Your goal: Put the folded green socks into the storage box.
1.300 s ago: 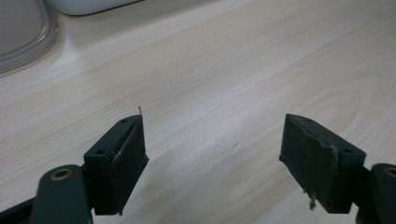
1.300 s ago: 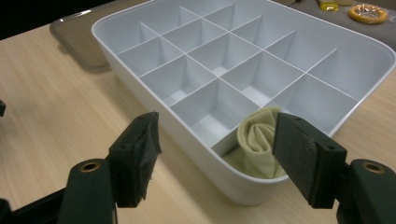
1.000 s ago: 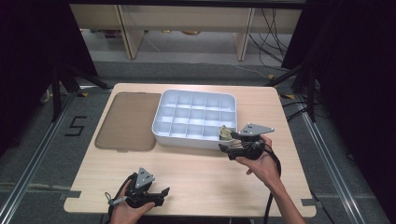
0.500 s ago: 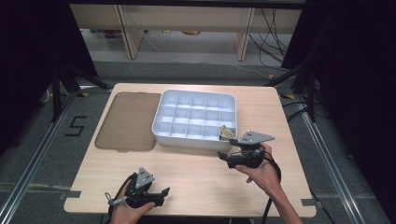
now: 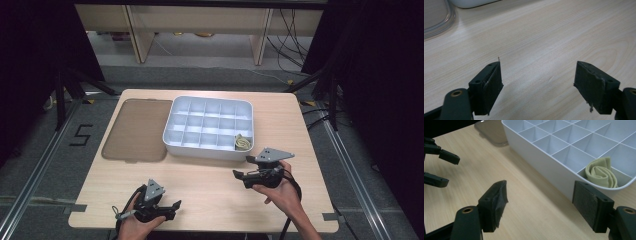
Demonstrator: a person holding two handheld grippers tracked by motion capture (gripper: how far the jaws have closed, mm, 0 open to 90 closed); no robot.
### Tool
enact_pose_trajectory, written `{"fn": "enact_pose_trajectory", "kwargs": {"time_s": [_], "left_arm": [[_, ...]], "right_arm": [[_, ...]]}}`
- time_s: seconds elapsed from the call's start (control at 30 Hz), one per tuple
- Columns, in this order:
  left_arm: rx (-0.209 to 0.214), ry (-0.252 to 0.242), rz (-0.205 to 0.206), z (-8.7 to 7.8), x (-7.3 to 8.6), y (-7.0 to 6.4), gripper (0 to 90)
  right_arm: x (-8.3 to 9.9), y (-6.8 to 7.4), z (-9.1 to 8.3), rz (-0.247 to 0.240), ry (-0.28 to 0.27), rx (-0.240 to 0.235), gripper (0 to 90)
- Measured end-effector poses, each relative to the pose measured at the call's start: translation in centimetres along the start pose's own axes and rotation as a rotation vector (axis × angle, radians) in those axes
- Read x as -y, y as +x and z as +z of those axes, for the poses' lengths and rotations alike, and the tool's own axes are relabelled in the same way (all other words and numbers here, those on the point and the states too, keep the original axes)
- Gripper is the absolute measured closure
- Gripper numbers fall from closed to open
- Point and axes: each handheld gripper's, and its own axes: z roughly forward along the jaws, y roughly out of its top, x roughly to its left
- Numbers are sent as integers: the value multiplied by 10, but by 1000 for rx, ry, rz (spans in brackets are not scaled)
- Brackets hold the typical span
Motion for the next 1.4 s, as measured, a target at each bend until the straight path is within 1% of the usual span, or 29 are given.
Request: {"fn": "enact_pose_trajectory", "kwargs": {"time_s": [0.07,0.1,0.13,0.17,0.2,0.27,0.33,0.37,0.4,0.43,0.47,0.5,0.57,0.6,0.63,0.67,0.73,0.77,0.8,0.83,0.87,0.9,1.03,1.07,1.1,1.17,1.27,1.3,1.4], "left_arm": [[10,0,6,0,0,1,215],[3,-15,-1,0,0,1,215],[10,-9,1,0,0,1,215],[8,-8,0,0,0,1,215],[5,-11,0,0,0,1,215],[-5,-19,-9,1,-1,0,215],[-2,3,15,-1,-1,1,215],[-3,8,23,-1,-1,2,215],[5,-12,-3,1,-1,1,215],[7,-5,0,0,0,1,215],[1,-6,3,1,0,2,215],[3,18,25,-1,0,4,215],[-4,17,24,-1,0,4,215],[-6,12,24,-1,1,4,215],[-3,10,12,-1,1,3,215],[-2,12,17,-1,1,3,214],[-2,4,23,-1,1,3,215],[-1,-7,7,0,2,2,215],[-1,8,19,-2,2,3,214],[1,7,19,-2,2,3,215],[4,15,20,-2,2,4,215],[1,15,25,-3,2,4,215],[-13,12,16,-3,3,3,215],[-3,10,15,-3,3,3,215],[-3,10,18,-3,3,3,215],[-6,13,22,-3,3,2,215],[-12,12,22,-4,2,2,215],[-14,14,27,-4,3,2,214],[-6,14,22,-3,3,1,215]], "right_arm": [[2,2,0,1,-7,-2,285],[3,2,0,-14,-7,-2,284],[4,3,0,-11,-9,-10,283],[6,6,1,13,-4,-19,282],[6,5,1,-15,-2,-18,282],[10,7,0,-4,0,-12,282],[12,8,1,-16,-5,-23,283],[14,10,0,2,8,-18,282],[15,9,1,-13,5,-15,282],[17,9,1,-24,5,-18,282],[18,12,1,2,17,-28,281],[20,10,2,-18,17,-22,280],[23,12,3,-30,26,-24,280],[25,13,3,-18,39,-31,279],[26,13,3,-31,36,-25,279],[28,15,2,-23,45,-23,276],[31,14,2,-51,40,-23,272],[33,15,2,-29,48,-30,269],[34,14,2,-40,46,-25,269],[36,15,1,-19,53,-26,268],[37,14,1,-26,55,-25,265],[39,15,1,-13,63,-22,262],[44,12,0,-19,65,-25,254],[44,13,-1,-12,70,-35,253],[46,14,-1,-12,71,-20,250],[48,15,-2,-24,69,-23,243],[50,17,-1,-24,75,-45,241],[51,18,-3,-13,83,-36,240],[56,19,-2,-19,86,-28,233]]}}
